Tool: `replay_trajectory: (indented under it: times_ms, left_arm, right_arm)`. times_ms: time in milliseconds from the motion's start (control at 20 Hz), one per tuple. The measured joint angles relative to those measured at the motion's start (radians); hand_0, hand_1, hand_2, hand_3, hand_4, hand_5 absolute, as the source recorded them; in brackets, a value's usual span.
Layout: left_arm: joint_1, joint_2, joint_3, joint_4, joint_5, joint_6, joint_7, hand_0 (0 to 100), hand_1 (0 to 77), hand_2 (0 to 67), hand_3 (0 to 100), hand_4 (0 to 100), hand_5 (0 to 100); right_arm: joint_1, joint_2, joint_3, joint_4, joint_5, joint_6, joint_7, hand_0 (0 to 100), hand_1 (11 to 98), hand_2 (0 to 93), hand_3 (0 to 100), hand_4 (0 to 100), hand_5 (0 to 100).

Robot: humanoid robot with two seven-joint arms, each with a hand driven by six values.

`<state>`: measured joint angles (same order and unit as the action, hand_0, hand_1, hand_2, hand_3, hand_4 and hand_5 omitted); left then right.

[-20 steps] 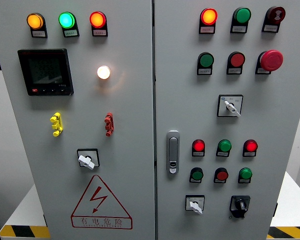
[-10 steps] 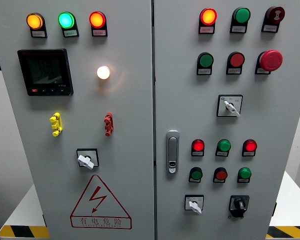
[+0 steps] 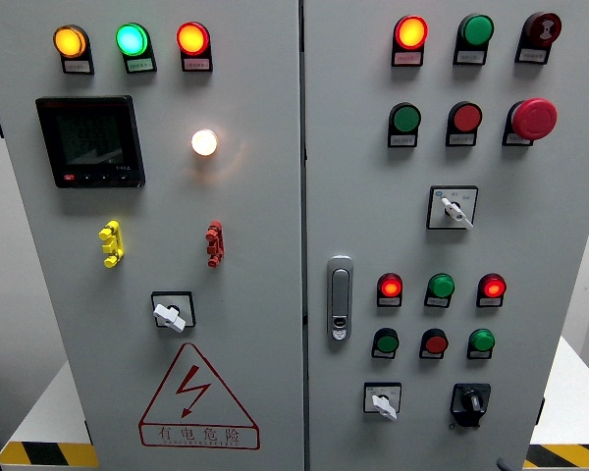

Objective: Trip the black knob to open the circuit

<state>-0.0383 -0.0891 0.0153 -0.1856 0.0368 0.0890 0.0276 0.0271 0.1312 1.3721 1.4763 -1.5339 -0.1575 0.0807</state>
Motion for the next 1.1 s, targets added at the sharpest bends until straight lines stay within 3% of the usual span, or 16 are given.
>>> replay_trajectory:
  times_ms: [150, 300, 600, 800, 1100]
  left_arm:
    - [0.0, 0.0, 0.0, 0.0, 0.0, 0.0, 0.0, 0, 0.0, 19.4, 26, 10, 9]
    - [0.0, 0.0, 0.0, 0.0, 0.0, 0.0, 0.0, 0, 0.0, 19.4, 26, 10, 9]
    - [0.0, 0.0, 0.0, 0.0, 0.0, 0.0, 0.0, 0, 0.0, 19.4, 26, 10, 9]
    - [0.0, 0.0, 0.0, 0.0, 0.0, 0.0, 0.0, 0, 0.0, 19.5, 26, 10, 9]
    - [0.0, 0.0, 0.0, 0.0, 0.0, 0.0, 0.0, 0, 0.0, 19.4, 26, 10, 9]
  right_arm:
    - [0.026, 0.0083, -0.005, 0.005, 0.0, -0.01, -0.007, 85, 68.0, 0.1, 91, 93, 100]
    - [0.051, 0.0123, 0.002, 0.007, 0.0, -0.011, -0.009, 89, 69.6, 0.0, 91, 92, 100]
    - [0.082, 0.013, 0.032, -0.023, 0.003, -0.013, -0.01, 97, 72.7, 0.0, 89, 91, 100]
    - [0.109, 0.0036, 0.074, -0.056, 0.015, -0.013, -0.007, 100, 73.0, 0.0, 89, 91, 100]
    - [0.133, 0.004, 0.074, -0.073, 0.02, -0.013, -0.012, 100, 73.0, 0.0, 88, 91, 100]
